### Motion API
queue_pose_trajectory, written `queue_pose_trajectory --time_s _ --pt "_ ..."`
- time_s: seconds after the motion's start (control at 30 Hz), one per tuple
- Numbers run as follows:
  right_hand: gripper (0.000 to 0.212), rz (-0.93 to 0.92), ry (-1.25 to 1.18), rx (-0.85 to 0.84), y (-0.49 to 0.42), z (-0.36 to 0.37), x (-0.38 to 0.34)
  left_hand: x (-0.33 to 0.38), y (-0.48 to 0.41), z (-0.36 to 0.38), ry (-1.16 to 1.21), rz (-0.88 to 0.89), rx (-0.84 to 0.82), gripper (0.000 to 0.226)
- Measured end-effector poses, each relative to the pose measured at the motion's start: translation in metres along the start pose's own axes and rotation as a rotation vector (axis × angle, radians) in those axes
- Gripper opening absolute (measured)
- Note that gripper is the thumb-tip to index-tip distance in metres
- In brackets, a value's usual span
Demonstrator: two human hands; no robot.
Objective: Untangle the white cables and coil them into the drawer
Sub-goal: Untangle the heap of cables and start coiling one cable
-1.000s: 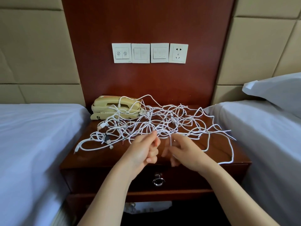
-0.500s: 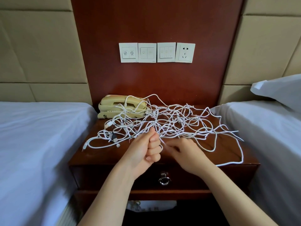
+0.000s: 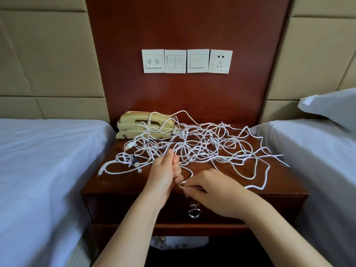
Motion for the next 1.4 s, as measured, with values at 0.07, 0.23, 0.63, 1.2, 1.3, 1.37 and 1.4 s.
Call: queue_pose_trajectory --time_s 0.07,0.23,0.63,1.2,1.3,1.37,1.4 --pt "0.027 -0.029 -0.03 0.026 0.001 -0.006 -0.007 0.002 -0.003 -0.002 -0.117 0.062 0.043 0.043" --pt "0.026 -0.063 -0.019 0.248 0.005 -0.036 -0.01 0.002 -0.004 0.005 -0.278 0.151 0.032 0.044" --pt "0.017 0.063 -0.094 0.619 0.018 -0.057 0.023 -0.009 0.012 0.043 -0.214 0.032 -0.248 0.038" --pt "0.029 0.079 -0.35 0.566 0.013 -0.027 0.064 -0.018 0.026 0.063 0.042 -0.187 -0.515 0.044" --pt "0.027 0.088 -0.241 0.394 0.01 -0.013 0.059 -0.01 0.022 0.057 0.16 -0.153 -0.502 0.039" --pt "0.024 0.112 -0.142 0.252 0.01 -0.001 0.057 -0.007 0.017 0.052 0.227 -0.125 -0.479 0.037" --pt "0.025 0.116 -0.1 0.192 0.01 0.005 0.055 -0.005 0.014 0.049 0.25 -0.109 -0.46 0.037"
Point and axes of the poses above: each hand's wrist, its own y-axis away from the middle knuckle, its own z-axis out of the palm, x = y × z, the point moved 9 cm from there along -y, towards the middle knuckle, and after that the axes turned 14 degrees about -z, right-handed, at the moved point
